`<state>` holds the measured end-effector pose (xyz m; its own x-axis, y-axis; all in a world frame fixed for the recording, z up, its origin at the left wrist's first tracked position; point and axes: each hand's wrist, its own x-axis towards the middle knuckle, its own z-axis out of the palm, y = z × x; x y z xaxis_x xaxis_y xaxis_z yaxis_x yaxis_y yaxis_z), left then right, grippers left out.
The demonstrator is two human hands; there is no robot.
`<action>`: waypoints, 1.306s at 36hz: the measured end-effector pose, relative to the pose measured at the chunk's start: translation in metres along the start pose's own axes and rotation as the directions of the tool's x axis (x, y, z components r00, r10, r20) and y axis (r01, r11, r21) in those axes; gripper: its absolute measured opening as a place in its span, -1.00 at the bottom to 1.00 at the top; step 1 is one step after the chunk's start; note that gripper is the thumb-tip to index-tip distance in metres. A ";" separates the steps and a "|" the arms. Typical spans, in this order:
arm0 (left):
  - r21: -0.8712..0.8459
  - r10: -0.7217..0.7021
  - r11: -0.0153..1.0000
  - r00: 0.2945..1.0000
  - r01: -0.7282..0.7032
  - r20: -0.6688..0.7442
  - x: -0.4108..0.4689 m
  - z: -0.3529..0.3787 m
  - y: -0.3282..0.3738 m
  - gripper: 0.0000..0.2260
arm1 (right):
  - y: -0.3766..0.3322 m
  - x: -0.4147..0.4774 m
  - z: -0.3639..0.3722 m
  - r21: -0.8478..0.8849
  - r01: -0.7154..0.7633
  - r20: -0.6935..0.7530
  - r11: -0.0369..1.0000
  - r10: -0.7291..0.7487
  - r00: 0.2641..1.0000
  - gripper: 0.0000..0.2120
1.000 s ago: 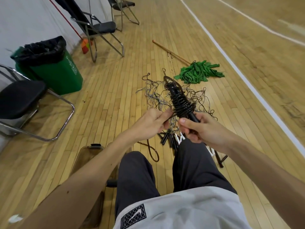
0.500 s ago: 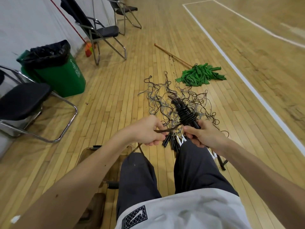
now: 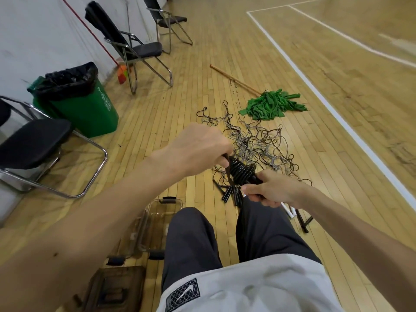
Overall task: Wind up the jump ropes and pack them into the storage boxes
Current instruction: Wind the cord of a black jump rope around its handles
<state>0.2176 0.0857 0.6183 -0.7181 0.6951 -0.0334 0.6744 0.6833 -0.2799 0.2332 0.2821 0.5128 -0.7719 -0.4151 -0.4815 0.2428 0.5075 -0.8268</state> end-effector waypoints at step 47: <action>-0.878 -0.406 -0.362 0.794 0.314 0.452 -0.015 0.052 0.048 -0.74 | 0.001 -0.035 0.016 0.409 0.365 0.132 0.836 -0.450 0.883 -0.78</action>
<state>0.2522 0.0961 0.5550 -0.9218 0.1739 -0.3464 -0.3189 0.1676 0.9328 0.2703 0.2849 0.5241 -0.7137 -0.6944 -0.0915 0.1614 -0.0359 -0.9862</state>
